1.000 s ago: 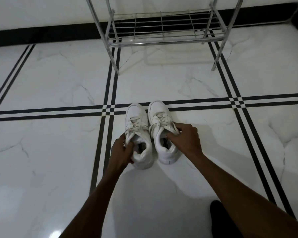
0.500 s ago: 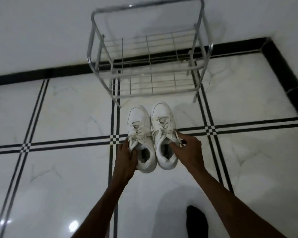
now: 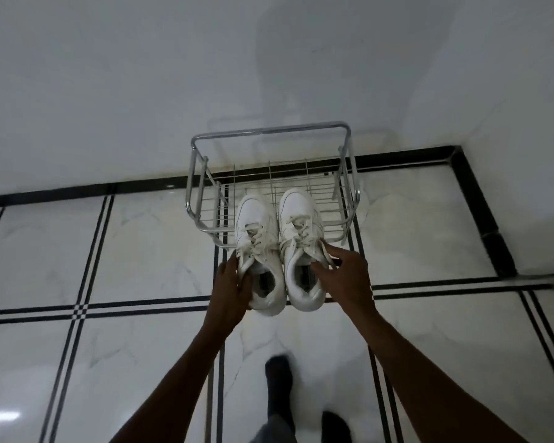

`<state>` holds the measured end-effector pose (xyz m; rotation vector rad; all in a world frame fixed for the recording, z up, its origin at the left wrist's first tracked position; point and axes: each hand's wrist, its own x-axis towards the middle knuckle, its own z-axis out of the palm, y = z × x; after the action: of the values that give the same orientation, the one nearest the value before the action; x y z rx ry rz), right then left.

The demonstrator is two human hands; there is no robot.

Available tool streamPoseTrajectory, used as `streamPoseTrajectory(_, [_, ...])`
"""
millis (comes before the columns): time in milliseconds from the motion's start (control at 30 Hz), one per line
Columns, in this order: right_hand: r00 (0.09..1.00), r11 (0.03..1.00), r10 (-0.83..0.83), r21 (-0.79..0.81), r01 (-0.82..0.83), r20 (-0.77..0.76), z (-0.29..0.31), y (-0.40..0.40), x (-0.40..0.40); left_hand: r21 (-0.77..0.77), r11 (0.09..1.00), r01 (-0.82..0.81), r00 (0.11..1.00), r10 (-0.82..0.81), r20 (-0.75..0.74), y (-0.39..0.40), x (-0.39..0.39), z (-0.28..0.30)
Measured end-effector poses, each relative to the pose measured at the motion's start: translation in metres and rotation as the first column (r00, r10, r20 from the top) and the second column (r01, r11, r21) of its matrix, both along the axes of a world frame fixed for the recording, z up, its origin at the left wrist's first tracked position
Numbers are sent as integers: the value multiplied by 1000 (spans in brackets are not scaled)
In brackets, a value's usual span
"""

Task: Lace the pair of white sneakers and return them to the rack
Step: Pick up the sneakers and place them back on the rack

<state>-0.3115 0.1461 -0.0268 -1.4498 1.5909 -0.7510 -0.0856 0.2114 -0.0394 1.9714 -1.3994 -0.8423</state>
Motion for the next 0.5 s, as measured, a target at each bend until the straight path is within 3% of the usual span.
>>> streamPoseTrajectory(500, [999,995,9,103,-5,-39,-83,-201,71,162,985,66,998,-66,-5,-208,75,-82])
